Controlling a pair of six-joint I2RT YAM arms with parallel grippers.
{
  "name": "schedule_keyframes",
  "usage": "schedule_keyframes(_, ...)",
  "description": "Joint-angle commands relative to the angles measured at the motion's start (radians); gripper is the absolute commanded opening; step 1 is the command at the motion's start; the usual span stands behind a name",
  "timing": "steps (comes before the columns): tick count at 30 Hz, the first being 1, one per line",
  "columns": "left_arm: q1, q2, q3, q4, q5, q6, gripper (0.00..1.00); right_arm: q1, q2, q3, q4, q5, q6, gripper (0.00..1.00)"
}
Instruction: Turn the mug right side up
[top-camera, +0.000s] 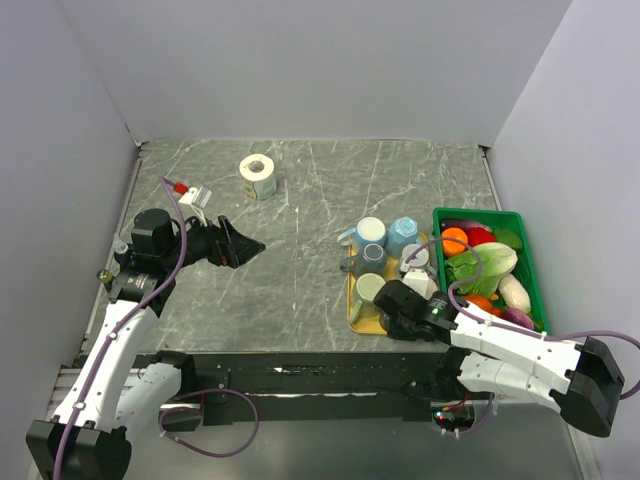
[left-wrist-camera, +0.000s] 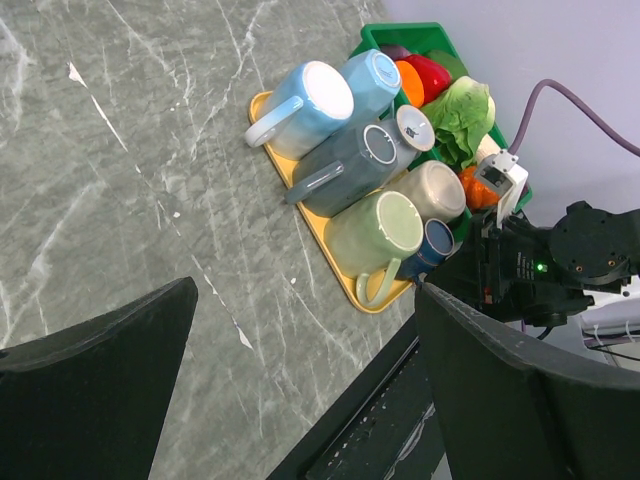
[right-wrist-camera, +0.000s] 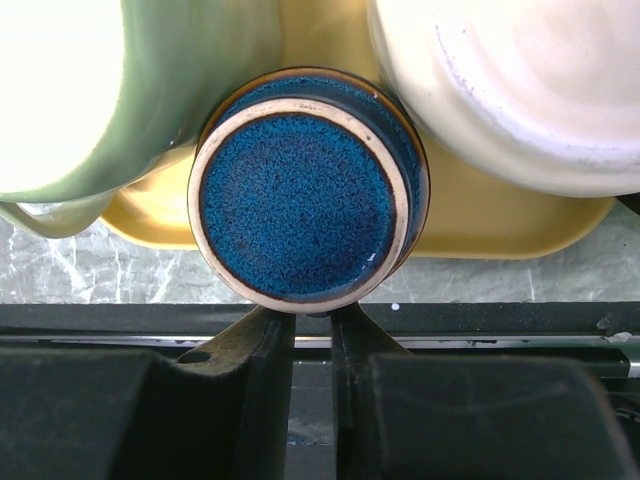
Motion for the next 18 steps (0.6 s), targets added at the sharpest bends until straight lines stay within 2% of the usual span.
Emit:
schedule_keyframes(1,-0.001,-0.012,0.007,0.013,0.007,0.005,0.96,0.015,-0.019,0.058,-0.035,0.075,0.003,0.0)
schedule_keyframes(9,-0.001,-0.01,0.008,0.027,0.033,-0.016,0.96,0.026,-0.105,0.158,-0.151,0.064,0.0,0.0)
schedule_keyframes(14,-0.001,-0.007,0.016,0.031,0.041,-0.027,0.96,0.026,-0.197,0.21,-0.165,-0.007,-0.014,0.0)
schedule_keyframes(18,-0.003,-0.006,0.031,-0.002,0.003,-0.05,0.96,0.027,-0.218,0.334,-0.213,-0.017,-0.031,0.0)
